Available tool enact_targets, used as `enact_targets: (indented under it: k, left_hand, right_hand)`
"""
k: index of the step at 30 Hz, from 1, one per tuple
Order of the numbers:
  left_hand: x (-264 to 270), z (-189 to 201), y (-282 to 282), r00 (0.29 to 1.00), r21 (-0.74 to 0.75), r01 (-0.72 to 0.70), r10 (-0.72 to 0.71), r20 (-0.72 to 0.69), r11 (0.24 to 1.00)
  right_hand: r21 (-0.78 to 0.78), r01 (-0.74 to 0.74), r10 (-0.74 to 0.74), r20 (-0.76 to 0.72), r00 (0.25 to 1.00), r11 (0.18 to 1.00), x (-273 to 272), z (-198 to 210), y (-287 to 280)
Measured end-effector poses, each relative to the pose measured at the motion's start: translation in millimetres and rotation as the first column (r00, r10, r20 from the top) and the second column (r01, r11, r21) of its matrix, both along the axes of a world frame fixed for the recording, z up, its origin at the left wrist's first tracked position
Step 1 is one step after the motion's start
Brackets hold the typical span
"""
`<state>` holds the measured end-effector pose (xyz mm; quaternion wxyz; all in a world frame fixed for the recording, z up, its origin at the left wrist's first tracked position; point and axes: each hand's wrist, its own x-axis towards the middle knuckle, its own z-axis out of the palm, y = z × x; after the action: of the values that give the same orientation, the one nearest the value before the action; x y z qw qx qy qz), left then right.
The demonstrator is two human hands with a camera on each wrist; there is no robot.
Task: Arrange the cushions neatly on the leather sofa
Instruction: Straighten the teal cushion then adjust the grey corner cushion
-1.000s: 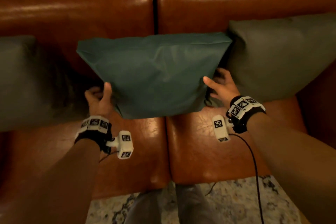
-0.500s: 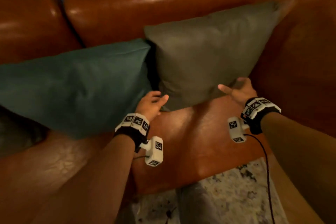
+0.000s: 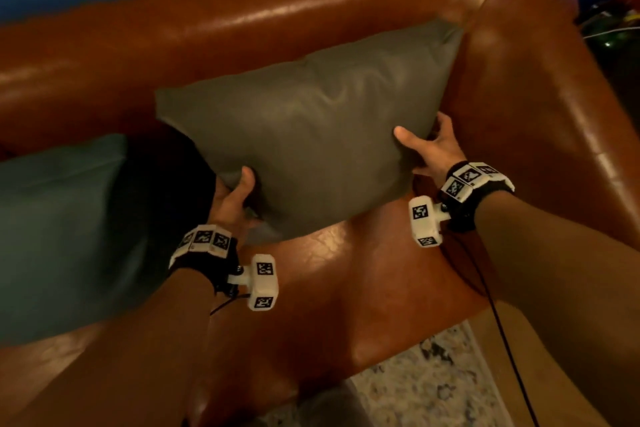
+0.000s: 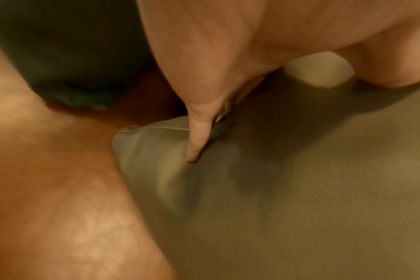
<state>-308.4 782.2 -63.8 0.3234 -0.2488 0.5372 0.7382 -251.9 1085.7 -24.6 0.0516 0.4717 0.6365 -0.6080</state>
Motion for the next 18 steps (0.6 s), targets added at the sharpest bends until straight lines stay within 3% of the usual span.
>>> enact_targets:
  k: [4, 11, 14, 18]
  left_hand:
    - [-5, -6, 41, 0.999, 0.031, -0.037, 0.038, -0.027, 0.999]
    - [-6, -10, 35, 0.999, 0.007, -0.028, 0.028, -0.017, 1.000]
    - [-5, -6, 32, 0.999, -0.051, -0.007, 0.005, -0.037, 0.999]
    - [-5, 4, 12, 0.987, -0.232, 0.127, -0.145, -0.065, 0.964]
  right_hand:
    - [0.008, 0.034, -0.034, -0.004, 0.999, 0.999, 9, -1, 29]
    - [0.027, 0.074, -0.071, -0.082, 0.994, 0.997, 8, -15, 24]
    - [0.055, 0.052, -0.048, -0.073, 0.996, 0.997, 11, -15, 23]
    - [0.198, 0.008, -0.012, 0.020, 1.000, 0.980, 21, -17, 18]
